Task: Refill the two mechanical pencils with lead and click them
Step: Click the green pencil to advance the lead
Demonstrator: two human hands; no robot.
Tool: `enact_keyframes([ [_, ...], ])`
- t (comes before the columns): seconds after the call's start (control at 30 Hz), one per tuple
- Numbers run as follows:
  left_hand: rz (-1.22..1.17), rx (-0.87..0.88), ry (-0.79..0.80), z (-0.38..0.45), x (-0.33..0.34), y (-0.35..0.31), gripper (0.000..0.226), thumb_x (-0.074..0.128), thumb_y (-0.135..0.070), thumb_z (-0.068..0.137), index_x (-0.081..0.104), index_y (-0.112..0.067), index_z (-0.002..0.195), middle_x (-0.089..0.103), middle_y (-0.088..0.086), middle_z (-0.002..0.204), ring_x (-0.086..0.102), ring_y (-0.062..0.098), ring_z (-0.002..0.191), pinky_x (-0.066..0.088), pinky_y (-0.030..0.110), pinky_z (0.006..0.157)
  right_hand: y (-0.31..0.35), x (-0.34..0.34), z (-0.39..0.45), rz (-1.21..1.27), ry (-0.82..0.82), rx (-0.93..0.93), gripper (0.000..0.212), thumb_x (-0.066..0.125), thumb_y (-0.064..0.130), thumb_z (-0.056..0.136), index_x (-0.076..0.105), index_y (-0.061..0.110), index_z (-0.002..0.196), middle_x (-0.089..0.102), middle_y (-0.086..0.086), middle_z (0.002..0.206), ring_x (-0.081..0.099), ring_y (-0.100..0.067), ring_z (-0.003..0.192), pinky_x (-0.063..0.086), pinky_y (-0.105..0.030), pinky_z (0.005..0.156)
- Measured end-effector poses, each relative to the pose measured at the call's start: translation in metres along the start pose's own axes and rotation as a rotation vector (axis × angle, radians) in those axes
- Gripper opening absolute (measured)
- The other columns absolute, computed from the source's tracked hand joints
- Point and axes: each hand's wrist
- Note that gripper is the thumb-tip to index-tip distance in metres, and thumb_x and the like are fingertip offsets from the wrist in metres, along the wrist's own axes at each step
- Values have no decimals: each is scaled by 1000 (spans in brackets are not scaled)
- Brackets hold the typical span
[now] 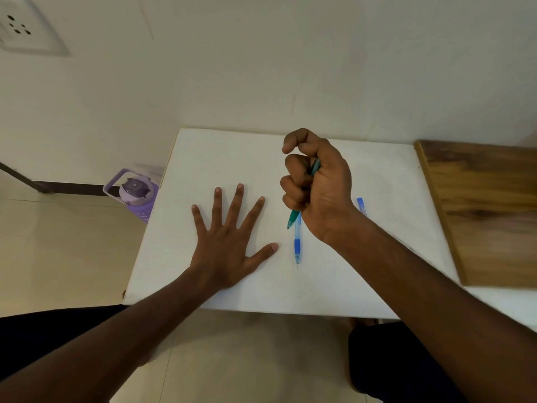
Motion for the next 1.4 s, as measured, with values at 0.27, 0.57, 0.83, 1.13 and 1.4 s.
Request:
enact_keyframes([
  [0.27,-4,7,-22,1,4,1,99,22,-95,89,-5,-42,169,-16,-1,179,-10,41,165,2,82,121,2,0,0,36,-41,-12,36,33,19,107,65,15,90,26,4,52,16,-10,42,18,-20,44],
  [0.57,-1,4,-18,1,3,1,99,19,-96,89,-6,-43,169,-18,-1,179,-13,40,164,1,81,121,0,1,0,-14,0,-2,39,34,25,109,68,17,90,27,4,52,18,-10,41,21,-19,43],
  [0.83,4,5,-22,1,4,1,99,21,-95,89,-6,-43,169,-18,-1,179,-13,40,164,1,81,121,0,-1,1,66,2,8,37,34,25,108,67,16,94,28,5,52,20,-9,41,23,-18,43],
  [1.13,-2,3,-27,1,4,1,99,21,-95,89,-5,-43,169,-17,-1,179,-13,40,164,1,82,121,4,-4,1,204,-44,52,33,38,32,106,66,16,97,19,0,60,14,-12,46,16,-22,46],
  [1.4,3,5,-33,2,6,2,99,23,-95,89,-2,-43,169,-15,-1,180,-10,41,165,3,82,121,4,-4,1,200,-53,63,37,38,37,108,66,16,98,25,4,54,15,-11,44,17,-21,45],
])
Point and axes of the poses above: each hand's wrist, its own z-axis towards the middle knuckle, its own x-axis out of the palm, y = z × x
